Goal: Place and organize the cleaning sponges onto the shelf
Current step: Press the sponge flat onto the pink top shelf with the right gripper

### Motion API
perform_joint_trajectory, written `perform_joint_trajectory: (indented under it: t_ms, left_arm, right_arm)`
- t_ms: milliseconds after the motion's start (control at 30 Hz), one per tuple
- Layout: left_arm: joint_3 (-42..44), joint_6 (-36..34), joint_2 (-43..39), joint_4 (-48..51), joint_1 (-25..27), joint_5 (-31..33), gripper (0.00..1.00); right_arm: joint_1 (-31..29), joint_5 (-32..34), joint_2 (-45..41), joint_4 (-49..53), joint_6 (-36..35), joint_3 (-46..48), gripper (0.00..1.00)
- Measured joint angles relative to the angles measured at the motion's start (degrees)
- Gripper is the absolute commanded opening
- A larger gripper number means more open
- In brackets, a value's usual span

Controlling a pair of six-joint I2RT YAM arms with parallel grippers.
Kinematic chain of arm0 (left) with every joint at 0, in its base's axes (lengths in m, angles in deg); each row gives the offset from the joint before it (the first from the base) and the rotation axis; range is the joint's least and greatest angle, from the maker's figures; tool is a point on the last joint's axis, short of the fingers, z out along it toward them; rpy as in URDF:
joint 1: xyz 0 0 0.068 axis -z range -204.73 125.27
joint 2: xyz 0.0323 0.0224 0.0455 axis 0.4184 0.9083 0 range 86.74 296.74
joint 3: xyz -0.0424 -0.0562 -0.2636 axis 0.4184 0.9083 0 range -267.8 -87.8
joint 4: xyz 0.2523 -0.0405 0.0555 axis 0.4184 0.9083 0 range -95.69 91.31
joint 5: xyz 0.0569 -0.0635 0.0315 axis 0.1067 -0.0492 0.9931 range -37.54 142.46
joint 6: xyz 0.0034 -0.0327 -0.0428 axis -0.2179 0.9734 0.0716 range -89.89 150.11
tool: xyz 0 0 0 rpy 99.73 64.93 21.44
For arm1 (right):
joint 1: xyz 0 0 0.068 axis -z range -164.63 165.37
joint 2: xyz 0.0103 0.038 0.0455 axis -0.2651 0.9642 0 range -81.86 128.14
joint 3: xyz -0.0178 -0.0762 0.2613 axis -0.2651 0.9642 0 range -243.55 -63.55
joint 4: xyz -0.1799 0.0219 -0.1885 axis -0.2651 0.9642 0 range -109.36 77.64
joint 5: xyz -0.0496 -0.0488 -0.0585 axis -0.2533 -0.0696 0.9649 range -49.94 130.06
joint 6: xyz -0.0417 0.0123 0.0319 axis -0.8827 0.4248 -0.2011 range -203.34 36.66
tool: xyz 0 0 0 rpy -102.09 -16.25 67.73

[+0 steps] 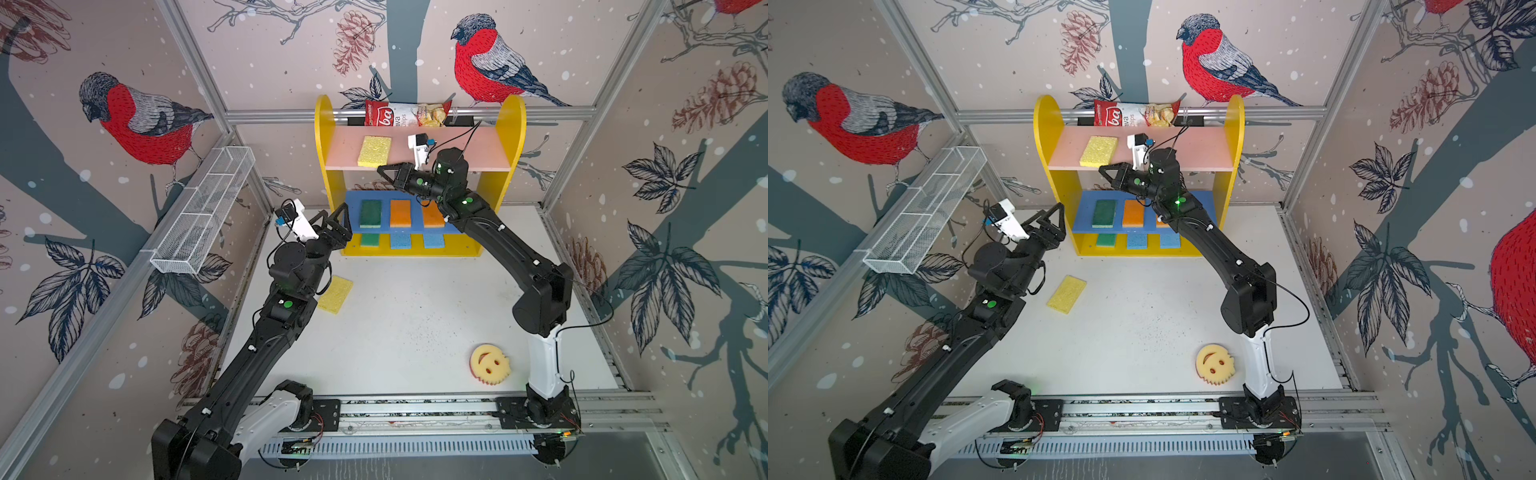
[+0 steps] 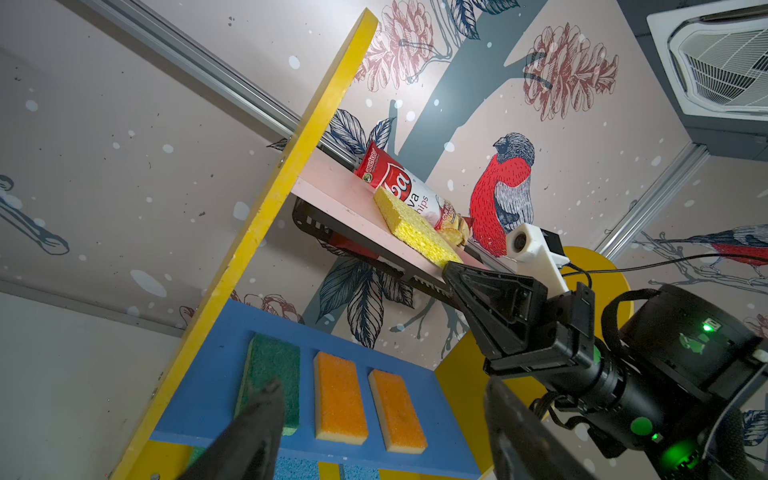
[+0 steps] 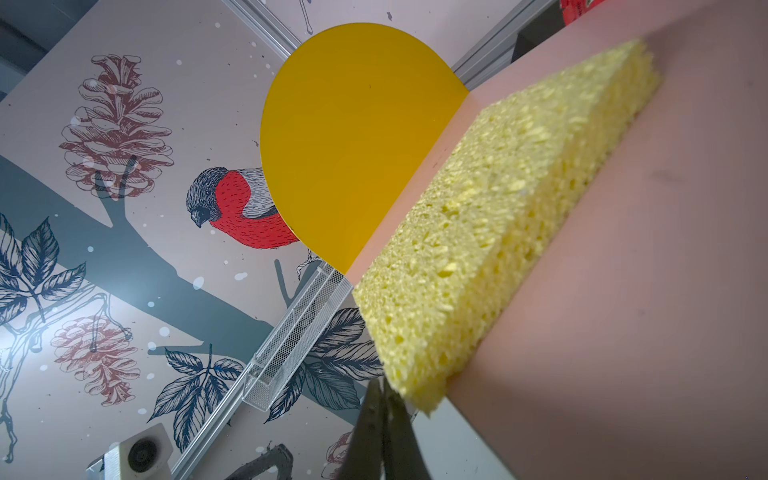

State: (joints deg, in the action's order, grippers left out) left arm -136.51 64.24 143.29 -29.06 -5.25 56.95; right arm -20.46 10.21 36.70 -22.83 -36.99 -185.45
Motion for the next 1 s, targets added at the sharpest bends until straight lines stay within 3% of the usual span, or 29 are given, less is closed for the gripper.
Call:
perform_joint_trajectory:
  t_ms: [1000]
  left_arm:
    - [0.17, 0.52, -0.2, 0.02, -0.04, -0.35, 0.75]
  right_arm:
    - [-0.76, 7.65, 1.55, -3.93, 2.93, -0.48, 0.0]
